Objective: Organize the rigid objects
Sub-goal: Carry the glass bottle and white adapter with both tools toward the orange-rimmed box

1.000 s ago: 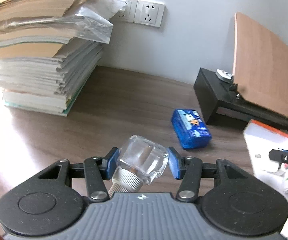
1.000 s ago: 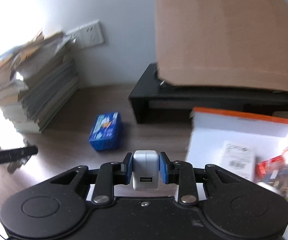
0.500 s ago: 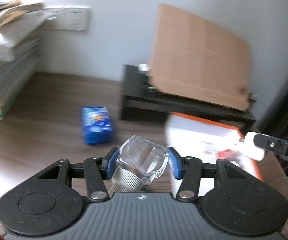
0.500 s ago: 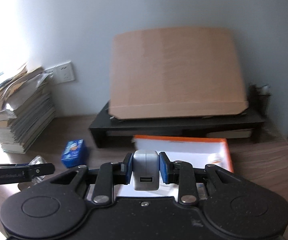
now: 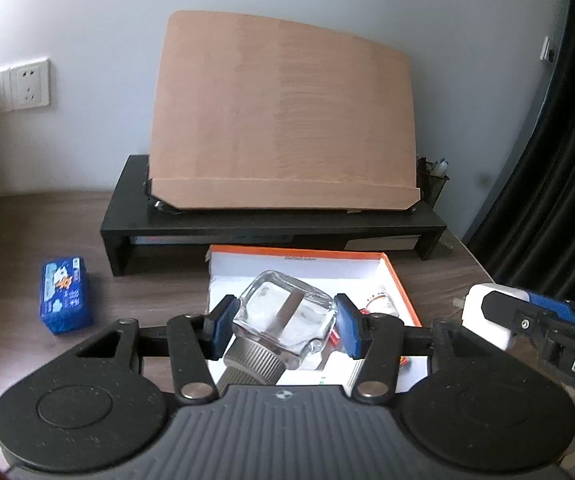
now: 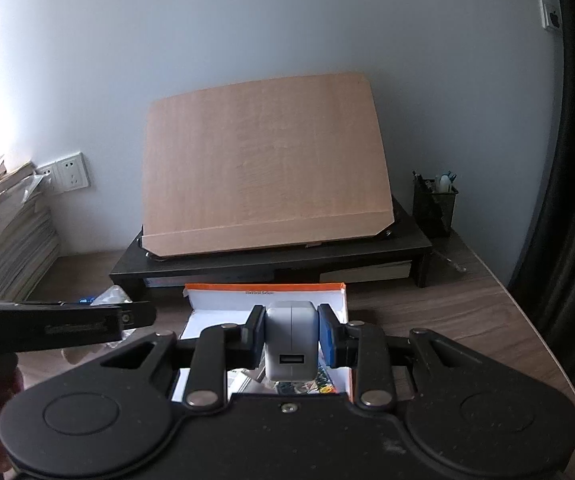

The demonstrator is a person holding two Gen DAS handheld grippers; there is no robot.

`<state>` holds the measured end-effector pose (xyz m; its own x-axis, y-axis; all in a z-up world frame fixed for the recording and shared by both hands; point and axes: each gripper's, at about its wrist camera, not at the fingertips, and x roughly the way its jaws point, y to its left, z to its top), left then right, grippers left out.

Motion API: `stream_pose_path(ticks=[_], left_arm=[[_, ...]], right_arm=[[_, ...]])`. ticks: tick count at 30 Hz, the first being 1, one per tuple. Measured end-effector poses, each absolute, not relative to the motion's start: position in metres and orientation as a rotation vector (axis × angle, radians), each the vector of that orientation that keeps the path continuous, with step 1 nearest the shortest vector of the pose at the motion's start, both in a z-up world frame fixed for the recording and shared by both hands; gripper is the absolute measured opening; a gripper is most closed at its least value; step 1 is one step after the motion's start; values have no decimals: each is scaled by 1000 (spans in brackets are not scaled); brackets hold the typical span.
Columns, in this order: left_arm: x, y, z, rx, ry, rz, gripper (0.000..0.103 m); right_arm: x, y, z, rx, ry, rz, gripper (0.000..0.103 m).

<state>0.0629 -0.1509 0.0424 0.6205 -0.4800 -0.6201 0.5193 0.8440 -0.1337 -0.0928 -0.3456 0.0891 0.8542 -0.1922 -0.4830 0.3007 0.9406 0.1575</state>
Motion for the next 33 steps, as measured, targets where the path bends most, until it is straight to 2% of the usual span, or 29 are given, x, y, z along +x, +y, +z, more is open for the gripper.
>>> stream_pose_path(ticks=[33], left_arm=[[59, -159, 50, 65, 710, -487, 52]], right_arm=[[-62, -344, 90, 223, 478, -182, 35]])
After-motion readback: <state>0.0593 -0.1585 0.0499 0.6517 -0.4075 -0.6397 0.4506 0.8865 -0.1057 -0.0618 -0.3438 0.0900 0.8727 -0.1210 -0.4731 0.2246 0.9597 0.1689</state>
